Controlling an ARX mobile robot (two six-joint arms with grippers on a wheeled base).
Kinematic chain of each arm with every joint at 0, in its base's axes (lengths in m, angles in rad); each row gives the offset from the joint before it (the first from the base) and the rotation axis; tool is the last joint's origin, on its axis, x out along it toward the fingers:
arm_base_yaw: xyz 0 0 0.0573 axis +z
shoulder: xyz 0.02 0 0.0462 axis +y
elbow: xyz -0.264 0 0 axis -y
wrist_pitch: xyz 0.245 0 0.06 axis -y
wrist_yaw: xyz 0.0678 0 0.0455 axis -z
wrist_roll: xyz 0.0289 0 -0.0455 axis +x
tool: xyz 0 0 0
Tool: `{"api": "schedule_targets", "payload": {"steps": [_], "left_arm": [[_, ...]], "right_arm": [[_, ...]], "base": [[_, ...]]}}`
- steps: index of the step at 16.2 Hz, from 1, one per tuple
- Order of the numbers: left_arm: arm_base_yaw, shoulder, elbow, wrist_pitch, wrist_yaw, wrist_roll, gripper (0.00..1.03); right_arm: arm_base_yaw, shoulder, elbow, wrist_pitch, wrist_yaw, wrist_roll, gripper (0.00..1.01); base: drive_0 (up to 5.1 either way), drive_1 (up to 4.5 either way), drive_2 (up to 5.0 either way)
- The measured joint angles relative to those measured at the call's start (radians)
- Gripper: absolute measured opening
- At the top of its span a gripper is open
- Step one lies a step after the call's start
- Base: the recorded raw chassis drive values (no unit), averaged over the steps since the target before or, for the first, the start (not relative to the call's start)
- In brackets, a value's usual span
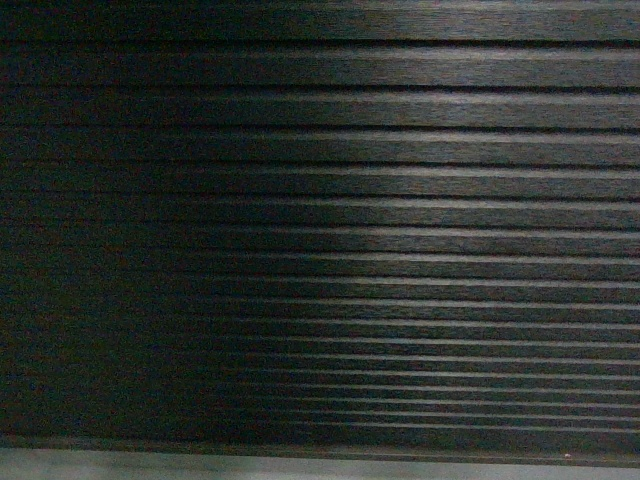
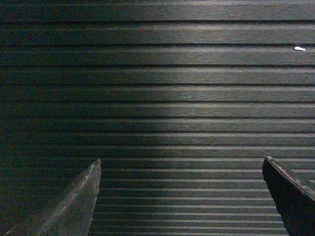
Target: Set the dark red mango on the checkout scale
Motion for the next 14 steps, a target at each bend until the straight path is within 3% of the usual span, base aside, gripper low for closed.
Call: {"api": "schedule_targets", "payload": {"steps": [14], "left_arm": [[0.000,0.000,0.000,0.000,0.000,0.000,0.98]], "right_arm": [[0.000,0.000,0.000,0.000,0.000,0.000,0.98]], "base": [[0.0,0.00,0.0]]}}
